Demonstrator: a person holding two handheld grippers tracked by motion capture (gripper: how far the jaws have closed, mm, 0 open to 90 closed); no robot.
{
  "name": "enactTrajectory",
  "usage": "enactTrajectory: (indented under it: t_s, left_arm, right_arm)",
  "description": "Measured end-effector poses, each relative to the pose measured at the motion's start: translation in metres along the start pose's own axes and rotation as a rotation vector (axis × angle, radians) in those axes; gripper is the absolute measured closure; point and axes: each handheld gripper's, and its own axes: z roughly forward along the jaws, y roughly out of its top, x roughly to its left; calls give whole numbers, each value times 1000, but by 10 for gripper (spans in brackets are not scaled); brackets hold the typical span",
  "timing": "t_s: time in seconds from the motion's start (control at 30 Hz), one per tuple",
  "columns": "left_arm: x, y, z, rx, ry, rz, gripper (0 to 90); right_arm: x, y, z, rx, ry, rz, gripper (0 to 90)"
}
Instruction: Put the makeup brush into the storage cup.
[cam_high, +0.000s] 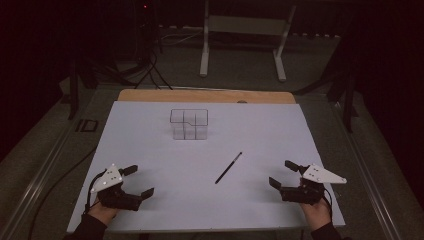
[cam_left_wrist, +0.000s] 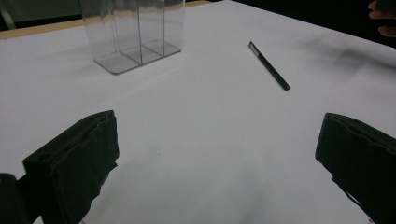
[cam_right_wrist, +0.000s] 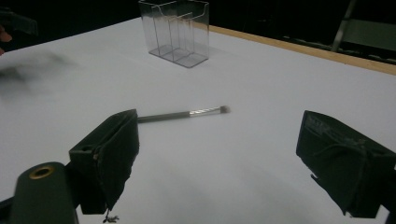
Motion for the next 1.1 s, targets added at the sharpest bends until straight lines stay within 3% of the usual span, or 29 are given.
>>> enactTrajectory:
  t_s: [0.3, 0.53, 0.57, 0.73, 0.8, 0.93, 1.1]
  left_arm:
    - [-2, 2, 0, 3, -3, -2, 10]
    - [-5, 9, 0, 26, 6, -45, 10]
    - [-8, 16, 1, 41, 21, -46, 10]
    - [-15, 33, 1, 53, -18, -104, 10]
    - [-18, 40, 1, 67, -13, -122, 10]
    - [-27, 58, 4, 125, 21, -101, 10]
    - [-33, 79, 12, 155, -8, -70, 10]
  right_arm:
    - [0, 1, -1, -3, -3, -1, 133]
    - [1, 1, -1, -1, -8, -2, 134]
    - [1, 1, -1, -2, -11, -3, 134]
    - [0, 1, -2, 3, -18, 0, 135]
    - [1, 1, -2, 0, -19, -2, 135]
    - [1, 1, -1, 5, -21, -4, 135]
    - [1, 1, -1, 4, -20, -7, 135]
